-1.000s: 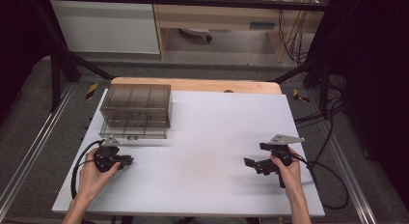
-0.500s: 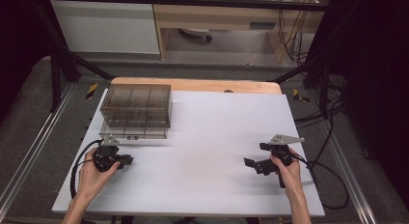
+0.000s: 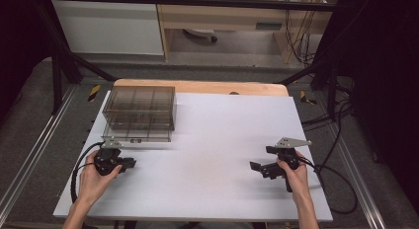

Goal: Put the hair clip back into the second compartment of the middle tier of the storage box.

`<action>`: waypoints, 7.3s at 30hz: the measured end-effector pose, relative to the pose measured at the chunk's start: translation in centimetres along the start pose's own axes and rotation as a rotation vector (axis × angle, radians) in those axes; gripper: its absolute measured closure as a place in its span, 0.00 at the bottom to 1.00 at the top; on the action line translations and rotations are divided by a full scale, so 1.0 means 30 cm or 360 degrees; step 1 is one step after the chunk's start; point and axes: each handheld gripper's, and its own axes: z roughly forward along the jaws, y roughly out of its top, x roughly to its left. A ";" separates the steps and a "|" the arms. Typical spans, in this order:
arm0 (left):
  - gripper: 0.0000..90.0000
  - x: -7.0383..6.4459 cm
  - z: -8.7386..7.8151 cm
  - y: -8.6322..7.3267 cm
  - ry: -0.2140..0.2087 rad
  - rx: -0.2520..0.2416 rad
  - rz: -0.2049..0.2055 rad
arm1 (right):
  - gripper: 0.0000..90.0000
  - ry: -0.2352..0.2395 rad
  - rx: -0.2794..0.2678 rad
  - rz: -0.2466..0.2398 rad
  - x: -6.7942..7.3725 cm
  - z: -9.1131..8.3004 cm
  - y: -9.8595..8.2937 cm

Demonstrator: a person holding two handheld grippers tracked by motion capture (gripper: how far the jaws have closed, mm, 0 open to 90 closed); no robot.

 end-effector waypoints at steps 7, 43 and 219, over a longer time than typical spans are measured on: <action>0.88 -0.002 -0.011 0.004 -0.0007 -0.0009 -0.0003 | 0.01 0.0000 0.0001 0.0000 0.000 0.000 0.000; 0.88 -0.001 -0.058 0.028 -0.0027 -0.0067 -0.0009 | 0.01 0.0001 0.0009 0.0003 0.001 0.003 -0.001; 0.88 0.149 0.038 0.268 0.0158 -0.0087 -0.0034 | 0.01 -0.0009 0.0018 -0.0004 -0.001 0.003 -0.003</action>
